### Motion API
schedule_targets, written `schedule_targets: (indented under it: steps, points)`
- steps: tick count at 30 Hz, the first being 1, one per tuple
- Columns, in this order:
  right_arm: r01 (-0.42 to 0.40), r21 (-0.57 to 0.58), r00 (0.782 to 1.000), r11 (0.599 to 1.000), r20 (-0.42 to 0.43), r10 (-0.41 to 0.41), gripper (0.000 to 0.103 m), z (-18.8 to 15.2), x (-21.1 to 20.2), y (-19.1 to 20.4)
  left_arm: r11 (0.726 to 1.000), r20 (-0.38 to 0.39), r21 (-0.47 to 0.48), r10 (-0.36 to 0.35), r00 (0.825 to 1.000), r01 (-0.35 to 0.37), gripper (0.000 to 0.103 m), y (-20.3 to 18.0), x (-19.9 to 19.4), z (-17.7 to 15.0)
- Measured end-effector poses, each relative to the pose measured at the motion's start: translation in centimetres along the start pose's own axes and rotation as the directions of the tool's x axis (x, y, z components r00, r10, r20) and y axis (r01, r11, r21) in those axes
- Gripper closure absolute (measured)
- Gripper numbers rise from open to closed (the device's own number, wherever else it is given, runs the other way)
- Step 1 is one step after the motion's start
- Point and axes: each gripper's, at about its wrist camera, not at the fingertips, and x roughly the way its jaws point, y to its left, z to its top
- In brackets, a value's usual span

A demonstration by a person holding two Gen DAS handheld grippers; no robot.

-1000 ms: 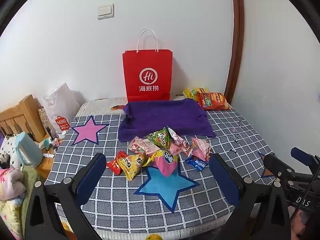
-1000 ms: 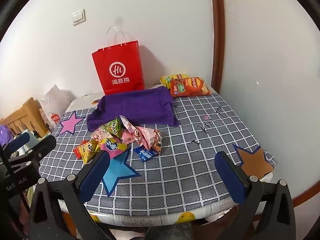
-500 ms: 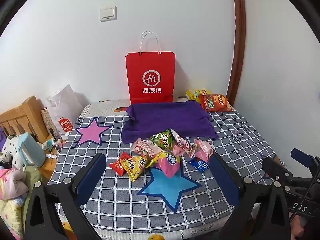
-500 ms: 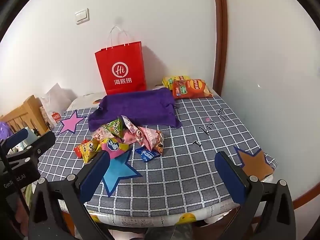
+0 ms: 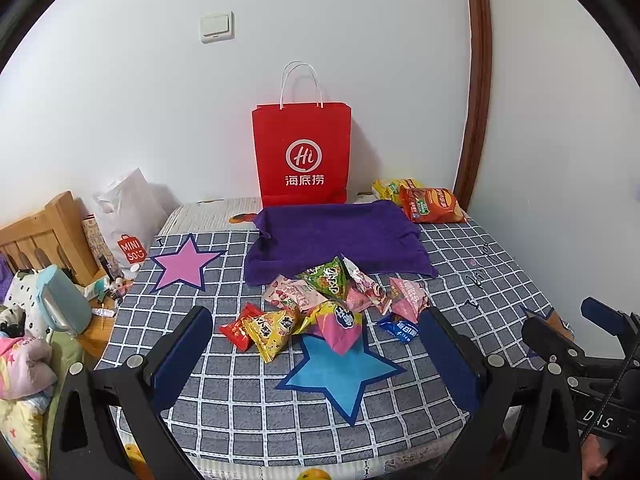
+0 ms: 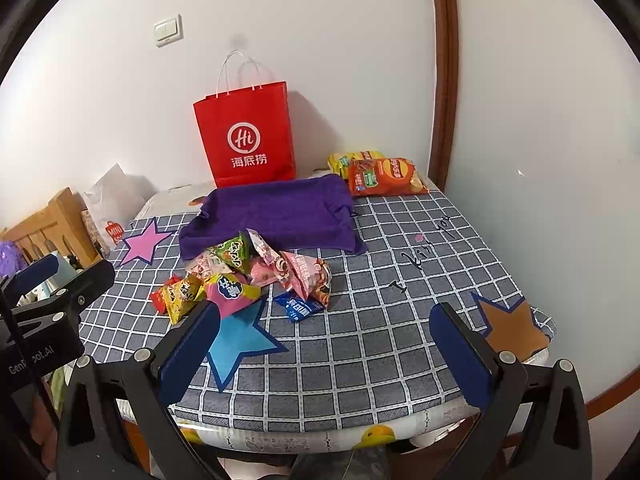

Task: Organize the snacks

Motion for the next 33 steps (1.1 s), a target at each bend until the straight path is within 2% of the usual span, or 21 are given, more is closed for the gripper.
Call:
schedule_targets:
  steps: [33]
  points:
    - [-0.006,-0.014,1.000,1.000,0.005,0.006,0.000,-0.23,-0.24,0.40,1.000,-0.001,-0.002,-0.001,1.000,0.001,0.000,-0.11,0.01,-0.01]
